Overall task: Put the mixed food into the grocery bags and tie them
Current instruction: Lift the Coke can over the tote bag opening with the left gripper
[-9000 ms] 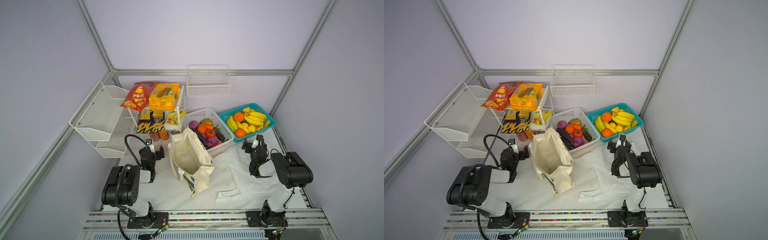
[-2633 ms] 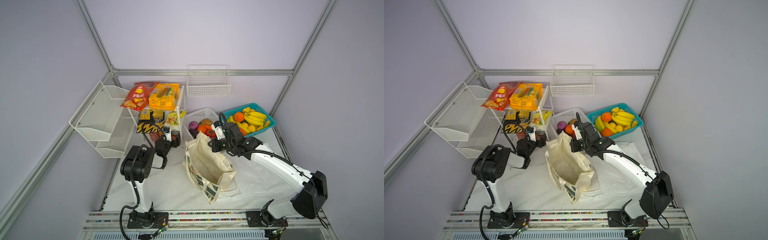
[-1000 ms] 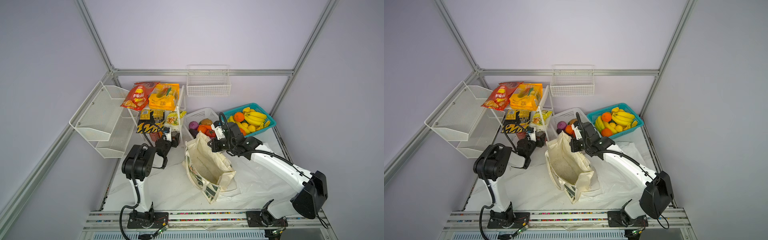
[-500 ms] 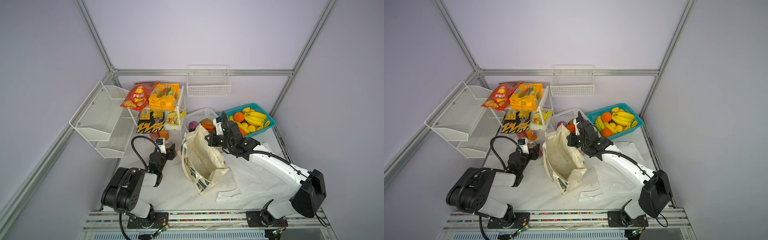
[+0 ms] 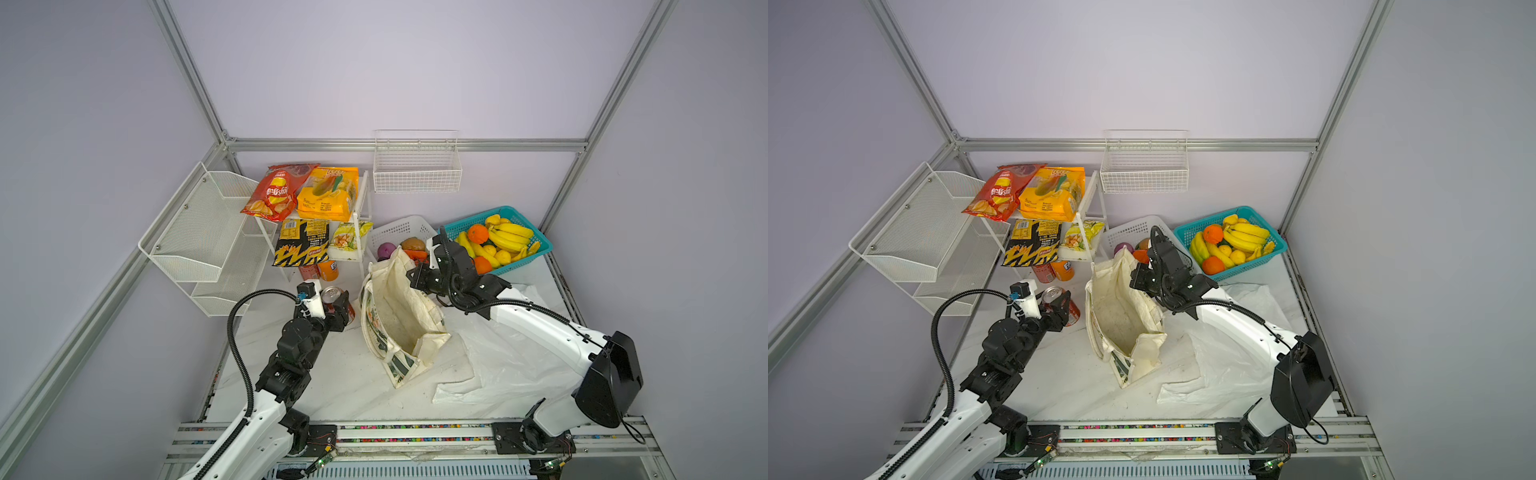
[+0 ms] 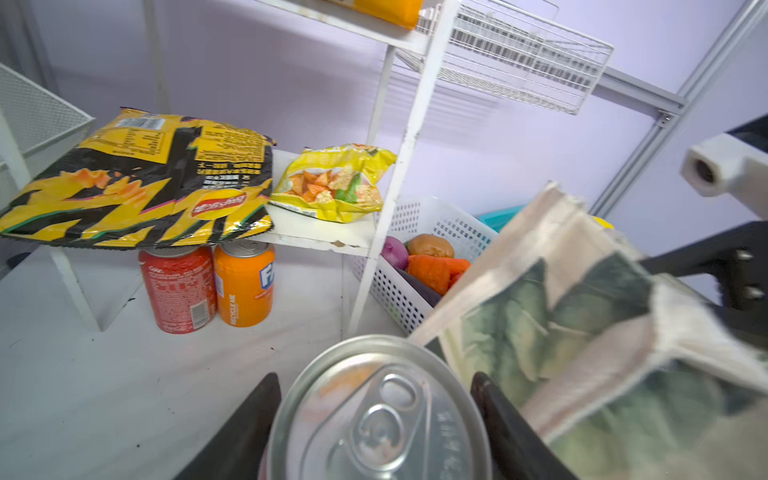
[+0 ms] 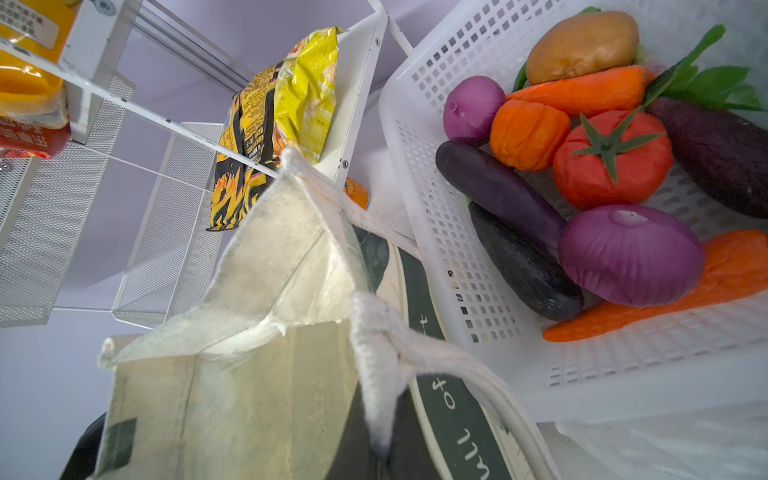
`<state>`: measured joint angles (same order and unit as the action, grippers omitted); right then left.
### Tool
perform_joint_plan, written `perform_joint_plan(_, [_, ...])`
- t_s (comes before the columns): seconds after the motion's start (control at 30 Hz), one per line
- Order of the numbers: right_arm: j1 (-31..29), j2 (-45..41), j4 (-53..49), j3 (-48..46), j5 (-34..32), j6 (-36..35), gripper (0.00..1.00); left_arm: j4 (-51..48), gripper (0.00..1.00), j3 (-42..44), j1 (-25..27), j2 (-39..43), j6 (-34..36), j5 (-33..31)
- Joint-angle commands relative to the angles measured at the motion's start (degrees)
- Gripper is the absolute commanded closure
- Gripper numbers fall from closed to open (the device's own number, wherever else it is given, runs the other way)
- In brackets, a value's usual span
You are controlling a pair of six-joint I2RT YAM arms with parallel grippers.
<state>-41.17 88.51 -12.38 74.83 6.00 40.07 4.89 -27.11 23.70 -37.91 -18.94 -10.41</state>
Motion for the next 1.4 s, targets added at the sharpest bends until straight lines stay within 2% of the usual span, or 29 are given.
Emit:
perform_joint_plan(0.0, [0.1,1.2,0.0,2.3,1.4,-3.6,0.88,-3.9,0.84,-15.8,1.9,1.5,-1.1,0.7])
perform_joint_plan(0.33, [0.8,-1.7,-10.1,6.7,5.9,-18.2,0.52,-12.5,0.84,-36.5,5.7,-6.3,0.5,6.5])
perform_joint_plan(0.5, [1.3,-5.8,-16.3,5.5,6.4,-23.9,0.45,-12.4,0.84,-41.5,7.4,-12.0,-1.9,9.7])
perform_joint_plan(0.53, [1.4,-7.3,-17.4,4.9,6.5,-25.0,0.41,-12.4,0.84,-42.2,8.0,-13.2,-1.8,9.5])
perform_joint_plan(0.6, [1.3,-9.5,-18.7,2.8,6.4,-25.7,0.26,-12.4,0.84,-42.7,9.4,-15.7,-1.7,8.9])
perform_joint_plan(0.63, [1.4,-12.1,-19.1,1.5,6.7,-25.7,0.22,-12.2,0.84,-43.1,10.2,-17.1,-1.5,8.6])
perform_joint_plan(0.8, [1.4,-15.4,-20.4,-4.0,11.1,-26.8,0.24,-11.0,0.84,-43.7,14.8,-23.1,2.3,4.7])
perform_joint_plan(0.93, [1.3,-19.4,-16.6,-9.0,15.4,-25.6,0.28,-8.3,0.84,-40.4,16.5,-25.5,4.0,0.2])
perform_joint_plan(1.0, [1.3,-20.6,-14.5,-11.4,18.1,-24.4,0.32,-7.1,0.84,-38.8,16.6,-26.4,3.8,-1.0])
perform_joint_plan(1.13, [1.2,-22.3,-9.8,-15.5,23.4,-22.1,0.47,-5.4,0.84,-36.7,17.3,-28.9,2.3,-2.5])
perform_joint_plan(1.23, [0.7,-24.2,-4.8,-18.4,24.4,-18.2,0.56,-5.8,0.84,-36.2,19.2,-30.1,2.5,-7.7])
perform_joint_plan(1.37, [0.1,-26.6,4.2,-23.2,26.9,-11.9,0.59,-6.5,0.84,-34.9,20.5,-30.3,-1.3,-13.5])
